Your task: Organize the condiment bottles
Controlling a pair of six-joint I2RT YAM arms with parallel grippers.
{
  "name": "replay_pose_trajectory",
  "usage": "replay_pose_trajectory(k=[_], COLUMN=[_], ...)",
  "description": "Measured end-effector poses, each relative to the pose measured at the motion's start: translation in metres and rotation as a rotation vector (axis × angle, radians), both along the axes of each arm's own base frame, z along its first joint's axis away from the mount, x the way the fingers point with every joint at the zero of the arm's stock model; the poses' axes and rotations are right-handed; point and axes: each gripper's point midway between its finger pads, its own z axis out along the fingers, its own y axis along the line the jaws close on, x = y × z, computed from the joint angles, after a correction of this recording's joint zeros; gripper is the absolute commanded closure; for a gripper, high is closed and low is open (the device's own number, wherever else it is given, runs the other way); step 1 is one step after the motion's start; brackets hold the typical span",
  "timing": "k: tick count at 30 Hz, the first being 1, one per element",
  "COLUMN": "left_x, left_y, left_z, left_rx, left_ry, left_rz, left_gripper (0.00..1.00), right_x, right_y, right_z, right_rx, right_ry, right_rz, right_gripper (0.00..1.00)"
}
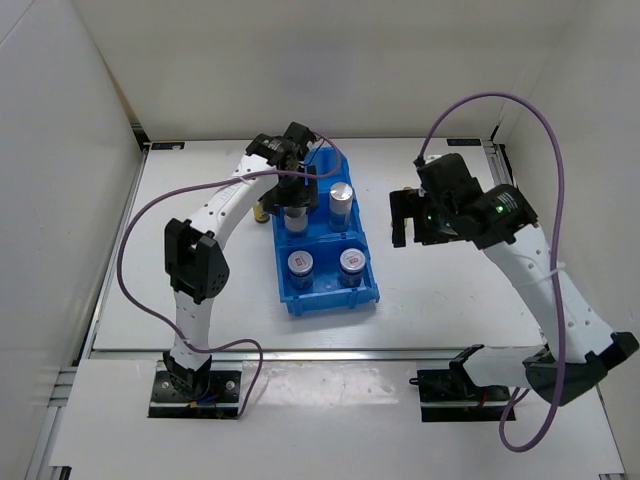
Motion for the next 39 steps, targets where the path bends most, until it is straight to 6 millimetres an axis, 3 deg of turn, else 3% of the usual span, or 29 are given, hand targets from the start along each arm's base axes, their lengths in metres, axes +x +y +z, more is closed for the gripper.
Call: replay_pose_trajectory(k=[2,8,10,15,17,19,23,30,33,39], left_x=[0.002,0.009,0.011,0.028,0.024,0.013,-0.013,-0.017,-0.017,-0.012], left_y=[-0.001,0.0,0.003,0.024,0.044,0.062,0.098,0.119,0.119,0.117], left_z=[0.002,0.027,0.046,0.115,0.134,0.142,0.121,0.063,0.053,0.053], left_rx=[-0.007,-0.049,-0.083,-0.163,-0.147,-0.11,-0.004,0.095,0.103,0.095], left_ry=[-0.007,-0.056,-0.082,-0.247,-0.299,-0.324,-0.278,-0.155,-0.141,-0.159], left_rz=[-0.001,0.022,0.025,0.053,0.072,0.084,0.104,0.106,0.098,0.079], left_gripper=[0.0,0.0,0.0,0.0,0.0,0.0,0.0,0.0,0.0,0.0], right_x=[0.004,0.024,0.037,0.076,0.094,0.112,0.144,0.18,0.197,0.233], right_y=[0.003,0.006,0.003,0.0,0.001,0.004,0.009,0.005,0.0,-0.018], right_z=[-0.005,-0.015,-0.021,-0.039,-0.05,-0.062,-0.094,-0.156,-0.157,-0.138], right_rx=[-0.014,-0.039,-0.032,0.0,0.008,0.011,-0.013,-0.13,-0.145,-0.119], right_ry=[0.019,0.057,0.075,0.099,0.104,0.1,0.111,0.175,0.159,0.09], right_rz=[-0.001,-0.028,-0.06,-0.128,-0.148,-0.161,-0.176,-0.203,-0.214,-0.271], right_gripper=[0.0,0.0,0.0,0.01,0.03,0.1,0.16,0.18,0.19,0.26])
